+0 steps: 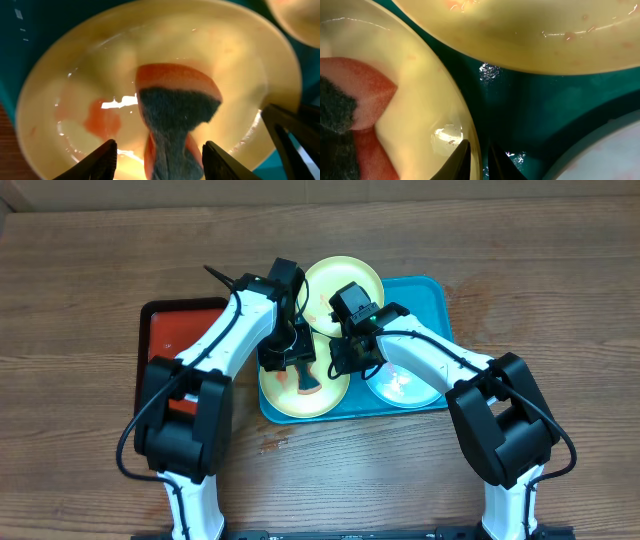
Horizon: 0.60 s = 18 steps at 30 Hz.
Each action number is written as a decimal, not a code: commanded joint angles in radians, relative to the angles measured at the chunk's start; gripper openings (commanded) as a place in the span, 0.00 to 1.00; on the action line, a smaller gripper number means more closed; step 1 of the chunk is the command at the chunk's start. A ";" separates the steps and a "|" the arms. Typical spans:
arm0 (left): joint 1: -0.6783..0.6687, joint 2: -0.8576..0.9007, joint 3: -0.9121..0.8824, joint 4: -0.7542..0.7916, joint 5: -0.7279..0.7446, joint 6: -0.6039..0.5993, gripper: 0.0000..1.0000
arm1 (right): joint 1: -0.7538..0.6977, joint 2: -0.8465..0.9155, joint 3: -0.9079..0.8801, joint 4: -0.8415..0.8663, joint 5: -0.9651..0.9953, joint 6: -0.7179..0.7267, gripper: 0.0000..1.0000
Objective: Clean dirty plates on tray and stack at the side
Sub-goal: 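Regrasp the sponge with the left gripper and scrub the front-left yellow plate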
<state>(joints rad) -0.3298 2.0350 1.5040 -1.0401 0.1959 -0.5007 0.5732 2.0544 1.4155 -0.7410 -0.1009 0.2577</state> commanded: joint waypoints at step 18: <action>0.002 0.066 -0.008 -0.038 -0.377 -0.028 0.04 | 0.003 0.013 0.006 0.010 -0.005 0.004 0.15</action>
<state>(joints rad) -0.3355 2.0884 1.5036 -1.0531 0.0864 -0.4976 0.5732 2.0544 1.4155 -0.7341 -0.1009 0.2581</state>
